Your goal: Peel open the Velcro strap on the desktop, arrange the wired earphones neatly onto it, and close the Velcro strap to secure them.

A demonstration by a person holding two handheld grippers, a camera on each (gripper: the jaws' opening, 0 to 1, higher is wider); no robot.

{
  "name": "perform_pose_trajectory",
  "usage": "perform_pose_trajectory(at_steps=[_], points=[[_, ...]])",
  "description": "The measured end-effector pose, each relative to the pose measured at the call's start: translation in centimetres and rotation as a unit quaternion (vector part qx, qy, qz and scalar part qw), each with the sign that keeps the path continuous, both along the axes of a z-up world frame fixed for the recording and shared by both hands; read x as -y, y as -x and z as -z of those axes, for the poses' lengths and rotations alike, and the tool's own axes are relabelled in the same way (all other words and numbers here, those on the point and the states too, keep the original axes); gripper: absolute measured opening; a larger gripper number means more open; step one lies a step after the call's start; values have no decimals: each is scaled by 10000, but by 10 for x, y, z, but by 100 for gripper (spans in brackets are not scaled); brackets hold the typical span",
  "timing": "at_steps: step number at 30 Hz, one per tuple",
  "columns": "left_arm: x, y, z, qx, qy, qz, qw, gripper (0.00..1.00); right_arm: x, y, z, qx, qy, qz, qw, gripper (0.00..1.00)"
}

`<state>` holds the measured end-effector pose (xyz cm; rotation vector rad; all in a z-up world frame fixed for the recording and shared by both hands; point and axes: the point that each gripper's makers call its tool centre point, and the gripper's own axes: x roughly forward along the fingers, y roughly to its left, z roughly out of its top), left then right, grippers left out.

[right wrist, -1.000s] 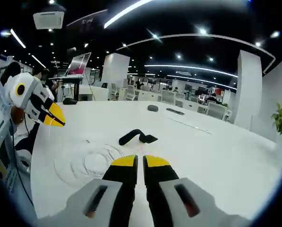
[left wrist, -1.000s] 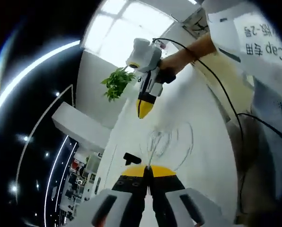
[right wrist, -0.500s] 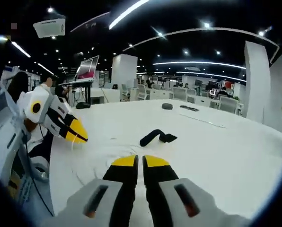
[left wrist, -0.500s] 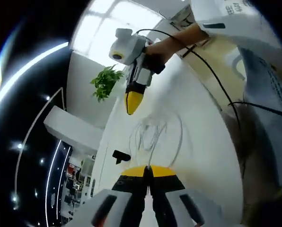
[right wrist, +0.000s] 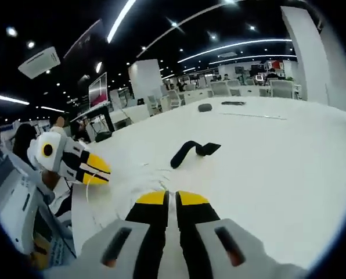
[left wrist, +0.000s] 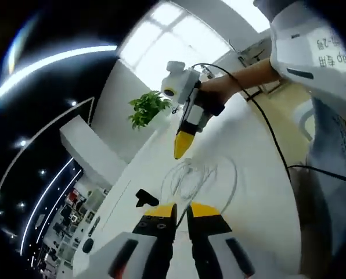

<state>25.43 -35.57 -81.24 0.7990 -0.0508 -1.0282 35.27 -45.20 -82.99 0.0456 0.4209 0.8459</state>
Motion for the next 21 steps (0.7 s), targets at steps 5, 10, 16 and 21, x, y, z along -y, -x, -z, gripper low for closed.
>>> perform_pose_trajectory(at_steps=[5,10,16,21], points=[[-1,13,-1,-274,150,174,9994,20,0,-3,4,-198,-96,27,9998,9],[6,22,6,-671,324,279,9968,26,-1,-2,8,-426,-211,-12,9989,9],[-23,-34,17,-701,316,174,9969,27,-4,-1,9,-488,-197,-8,9986,10],[-35,-38,8,-714,555,-3,9959,26,-3,-3,14,-580,-190,-3,9981,10]])
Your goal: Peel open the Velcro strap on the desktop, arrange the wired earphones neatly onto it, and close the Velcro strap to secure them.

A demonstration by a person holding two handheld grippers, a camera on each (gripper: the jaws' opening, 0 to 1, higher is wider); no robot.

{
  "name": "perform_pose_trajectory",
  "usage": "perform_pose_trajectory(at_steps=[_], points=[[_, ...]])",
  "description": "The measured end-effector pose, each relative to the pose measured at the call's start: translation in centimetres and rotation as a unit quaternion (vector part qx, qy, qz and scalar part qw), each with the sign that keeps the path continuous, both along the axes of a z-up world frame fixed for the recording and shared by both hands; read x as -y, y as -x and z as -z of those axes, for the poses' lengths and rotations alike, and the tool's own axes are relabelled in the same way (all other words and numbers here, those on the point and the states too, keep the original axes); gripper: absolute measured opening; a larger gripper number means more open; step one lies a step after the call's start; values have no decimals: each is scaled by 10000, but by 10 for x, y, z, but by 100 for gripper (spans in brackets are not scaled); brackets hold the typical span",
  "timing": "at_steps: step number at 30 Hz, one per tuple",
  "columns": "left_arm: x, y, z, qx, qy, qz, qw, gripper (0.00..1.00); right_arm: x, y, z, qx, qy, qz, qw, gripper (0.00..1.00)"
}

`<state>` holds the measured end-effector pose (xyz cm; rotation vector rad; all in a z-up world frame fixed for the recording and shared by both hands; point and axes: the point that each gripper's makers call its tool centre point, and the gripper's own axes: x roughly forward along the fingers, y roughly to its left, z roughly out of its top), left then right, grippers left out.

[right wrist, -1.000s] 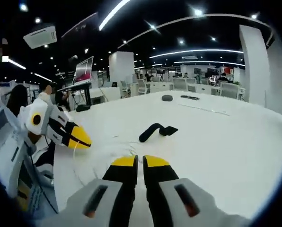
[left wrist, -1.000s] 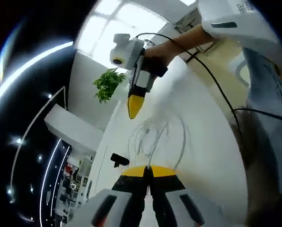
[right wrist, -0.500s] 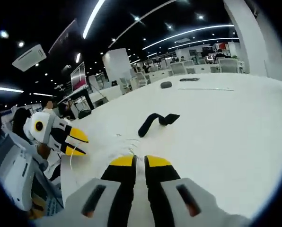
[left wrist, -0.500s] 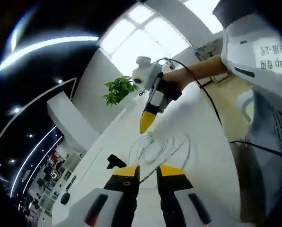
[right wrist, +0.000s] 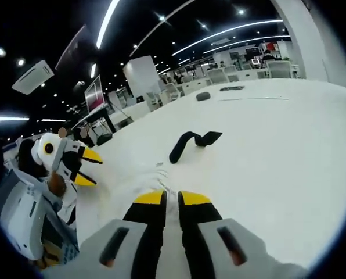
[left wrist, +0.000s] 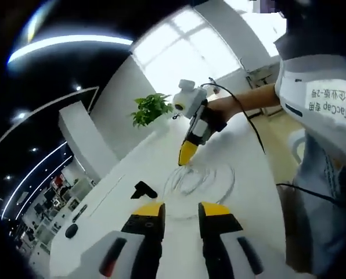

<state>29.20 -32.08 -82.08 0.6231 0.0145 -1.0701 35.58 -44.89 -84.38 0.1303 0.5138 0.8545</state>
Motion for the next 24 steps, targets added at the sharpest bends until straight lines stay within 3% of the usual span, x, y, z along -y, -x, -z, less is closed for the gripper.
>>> perform_pose_trajectory(at_steps=[9,17,21,24], points=[[3,-12,-28,-9,1076,-299,9937,26,-4,-1,-4,-196,-85,-97,9997,11],[16,-18,-42,345,1482,-417,9875,25,-6,-4,1,-468,-1,-196,9987,14],[15,-25,-58,584,1844,-614,9792,24,-9,-4,4,-588,63,-270,9979,14],[17,-27,-71,327,2412,-634,9678,24,-13,-2,6,-695,99,-368,9969,14]])
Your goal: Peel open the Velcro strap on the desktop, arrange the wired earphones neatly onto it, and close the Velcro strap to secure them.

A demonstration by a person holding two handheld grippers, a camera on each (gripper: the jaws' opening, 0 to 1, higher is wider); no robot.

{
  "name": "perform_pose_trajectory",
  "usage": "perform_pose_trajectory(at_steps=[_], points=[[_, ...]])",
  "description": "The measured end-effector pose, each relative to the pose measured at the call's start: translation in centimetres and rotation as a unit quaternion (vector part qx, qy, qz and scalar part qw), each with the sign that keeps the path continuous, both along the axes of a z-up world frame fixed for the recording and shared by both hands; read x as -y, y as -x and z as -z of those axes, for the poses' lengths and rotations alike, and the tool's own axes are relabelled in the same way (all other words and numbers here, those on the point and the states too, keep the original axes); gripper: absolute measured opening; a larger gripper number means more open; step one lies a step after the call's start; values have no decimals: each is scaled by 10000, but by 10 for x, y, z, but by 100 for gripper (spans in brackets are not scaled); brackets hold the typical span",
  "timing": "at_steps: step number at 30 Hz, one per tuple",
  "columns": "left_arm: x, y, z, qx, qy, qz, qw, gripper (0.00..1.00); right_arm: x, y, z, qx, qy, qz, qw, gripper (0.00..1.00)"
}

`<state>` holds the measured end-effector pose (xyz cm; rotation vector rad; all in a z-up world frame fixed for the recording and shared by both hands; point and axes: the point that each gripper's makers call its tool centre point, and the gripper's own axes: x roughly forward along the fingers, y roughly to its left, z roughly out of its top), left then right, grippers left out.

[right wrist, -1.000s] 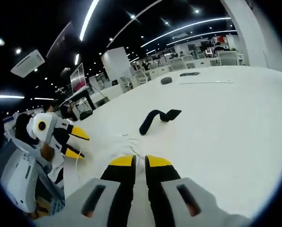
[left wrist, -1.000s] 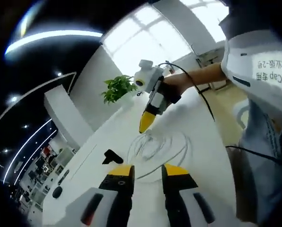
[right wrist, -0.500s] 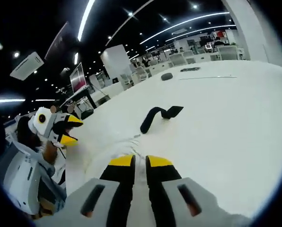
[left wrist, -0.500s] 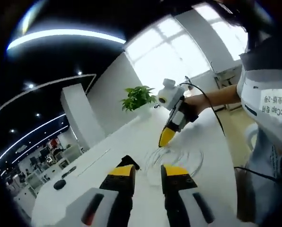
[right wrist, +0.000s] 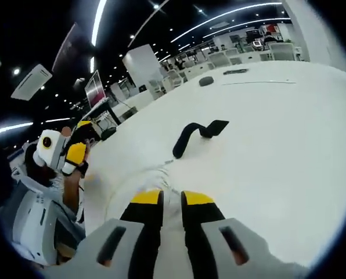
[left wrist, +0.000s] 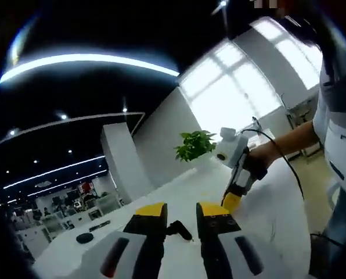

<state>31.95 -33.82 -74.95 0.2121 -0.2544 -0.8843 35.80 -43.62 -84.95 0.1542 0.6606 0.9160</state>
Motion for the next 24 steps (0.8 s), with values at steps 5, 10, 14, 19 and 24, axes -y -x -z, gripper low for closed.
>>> perform_pose_trajectory(at_steps=[5,10,14,19,24], points=[[1,-7,-1,-95,223,-39,9997,24,-3,1,2,-70,26,-91,9999,14],[3,-10,12,-233,228,-147,9994,24,-4,0,1,-29,29,-133,9999,12],[2,-12,18,-309,242,-199,9990,24,-4,0,1,9,57,-158,9999,8],[0,-14,22,-346,221,-250,9988,24,-4,0,0,22,48,-171,9998,5],[1,-13,26,-363,142,-275,9989,24,-4,0,-1,34,31,-178,9998,5]])
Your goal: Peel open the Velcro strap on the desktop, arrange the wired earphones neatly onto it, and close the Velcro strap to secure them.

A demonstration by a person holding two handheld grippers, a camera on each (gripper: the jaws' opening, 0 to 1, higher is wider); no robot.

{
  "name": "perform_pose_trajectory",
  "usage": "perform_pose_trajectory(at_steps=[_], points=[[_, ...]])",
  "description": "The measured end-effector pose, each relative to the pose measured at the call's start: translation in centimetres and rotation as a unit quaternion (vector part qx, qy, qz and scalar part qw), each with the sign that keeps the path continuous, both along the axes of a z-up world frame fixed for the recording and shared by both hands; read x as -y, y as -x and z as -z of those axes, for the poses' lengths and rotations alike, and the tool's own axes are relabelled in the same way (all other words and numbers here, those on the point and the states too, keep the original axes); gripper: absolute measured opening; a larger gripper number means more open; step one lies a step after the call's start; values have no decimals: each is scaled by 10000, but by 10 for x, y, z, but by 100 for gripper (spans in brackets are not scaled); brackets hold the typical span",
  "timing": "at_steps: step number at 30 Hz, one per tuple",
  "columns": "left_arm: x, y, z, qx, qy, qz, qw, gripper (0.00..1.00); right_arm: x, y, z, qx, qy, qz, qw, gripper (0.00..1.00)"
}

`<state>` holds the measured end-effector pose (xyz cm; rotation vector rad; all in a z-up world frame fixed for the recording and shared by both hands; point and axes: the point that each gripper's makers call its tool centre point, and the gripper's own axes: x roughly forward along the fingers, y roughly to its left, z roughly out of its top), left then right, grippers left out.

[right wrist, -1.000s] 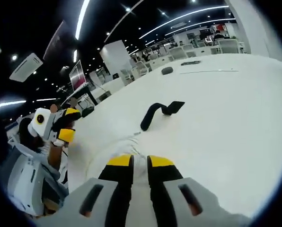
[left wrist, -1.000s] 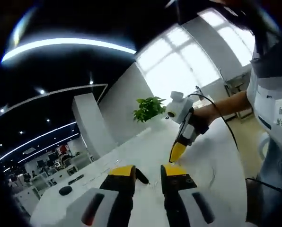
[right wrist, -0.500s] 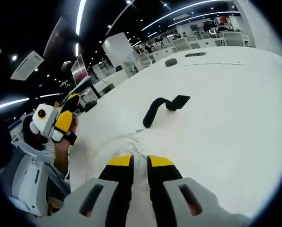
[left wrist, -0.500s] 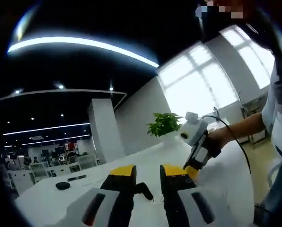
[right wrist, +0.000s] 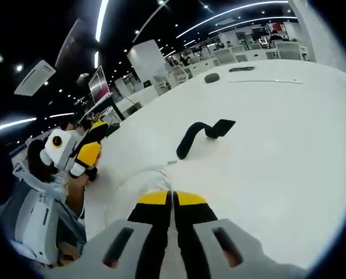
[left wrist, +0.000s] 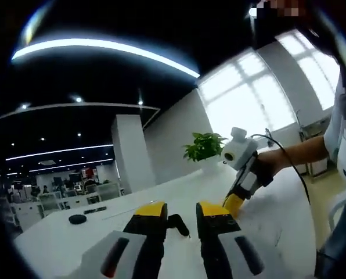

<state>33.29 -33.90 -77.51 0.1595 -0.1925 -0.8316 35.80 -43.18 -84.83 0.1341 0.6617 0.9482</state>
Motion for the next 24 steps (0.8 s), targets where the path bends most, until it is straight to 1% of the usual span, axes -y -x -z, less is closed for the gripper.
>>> perform_pose_trajectory(at_steps=[5,11,13,17,20,24], points=[[3,2,3,20,-92,20,10000,24,2,1,-5,74,-59,59,9999,5],[6,3,6,23,-224,51,9997,24,5,1,-18,356,-115,225,9990,4],[9,6,8,20,-311,88,9995,24,6,1,-24,501,-152,298,9982,4],[13,6,12,-52,-468,102,9988,24,9,2,-33,890,-9,394,9953,4],[15,6,15,-89,-620,54,9980,24,7,6,-39,978,-31,405,9944,4],[17,6,17,-138,-742,26,9971,24,4,12,-44,1013,-122,431,9938,4]])
